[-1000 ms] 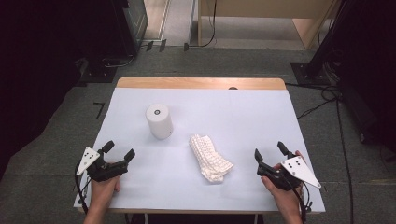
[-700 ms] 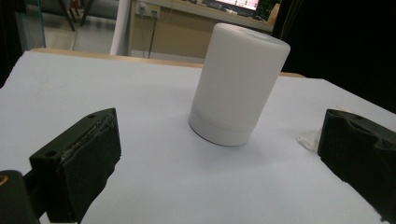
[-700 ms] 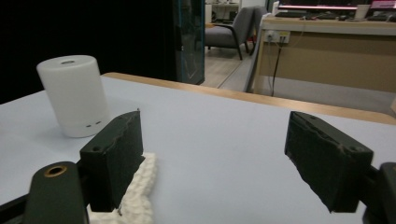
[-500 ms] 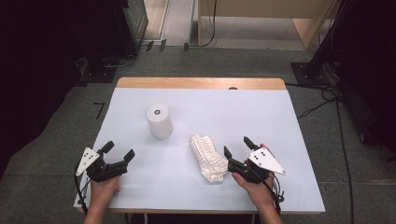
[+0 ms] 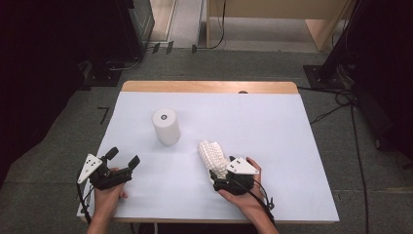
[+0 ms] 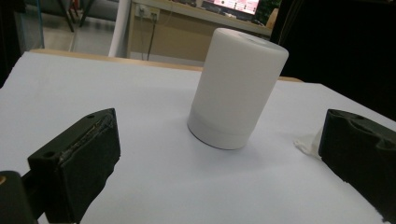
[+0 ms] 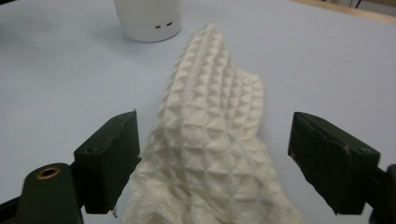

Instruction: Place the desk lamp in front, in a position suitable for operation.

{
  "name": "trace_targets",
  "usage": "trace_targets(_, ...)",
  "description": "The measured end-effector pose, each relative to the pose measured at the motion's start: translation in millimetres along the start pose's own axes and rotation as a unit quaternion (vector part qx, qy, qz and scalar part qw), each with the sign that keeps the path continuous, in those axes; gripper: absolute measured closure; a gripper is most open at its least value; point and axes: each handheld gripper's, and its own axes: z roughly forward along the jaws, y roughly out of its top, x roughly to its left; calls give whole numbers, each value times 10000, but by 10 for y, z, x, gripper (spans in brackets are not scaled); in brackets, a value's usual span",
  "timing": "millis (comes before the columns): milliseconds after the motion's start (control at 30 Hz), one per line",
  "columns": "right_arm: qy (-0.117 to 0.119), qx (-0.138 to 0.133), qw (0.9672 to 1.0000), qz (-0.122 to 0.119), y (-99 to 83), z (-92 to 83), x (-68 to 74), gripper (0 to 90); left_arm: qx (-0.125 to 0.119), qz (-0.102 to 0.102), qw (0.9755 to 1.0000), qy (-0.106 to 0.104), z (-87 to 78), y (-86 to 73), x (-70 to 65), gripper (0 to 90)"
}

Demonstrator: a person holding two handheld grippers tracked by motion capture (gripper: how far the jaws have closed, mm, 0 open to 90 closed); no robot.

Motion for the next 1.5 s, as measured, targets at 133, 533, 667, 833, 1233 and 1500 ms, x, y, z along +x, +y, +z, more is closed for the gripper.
trace_targets(133,6,188,9997,-148,-34,69,67,191,41,-35,10000,58,16,17,-7,0)
trace_targets(533,-287,408,9986,-171,-91,167,-3,694,481,249,9980,314,136,114,-246,0)
trace_targets(667,-528,92,9986,-37,-52,35,-100,720,614,321,9963,518,205,145,-339,34)
trace_targets(833,-816,-362,9959,168,11,-207,-291,720,792,392,9953,395,253,214,-401,34)
trace_targets(1233,-848,-309,9954,333,-156,-463,-702,421,875,368,9935,625,410,311,-473,63)
trace_targets(1500,-676,-656,9940,555,-132,-564,-786,276,984,489,9899,897,714,314,-581,66)
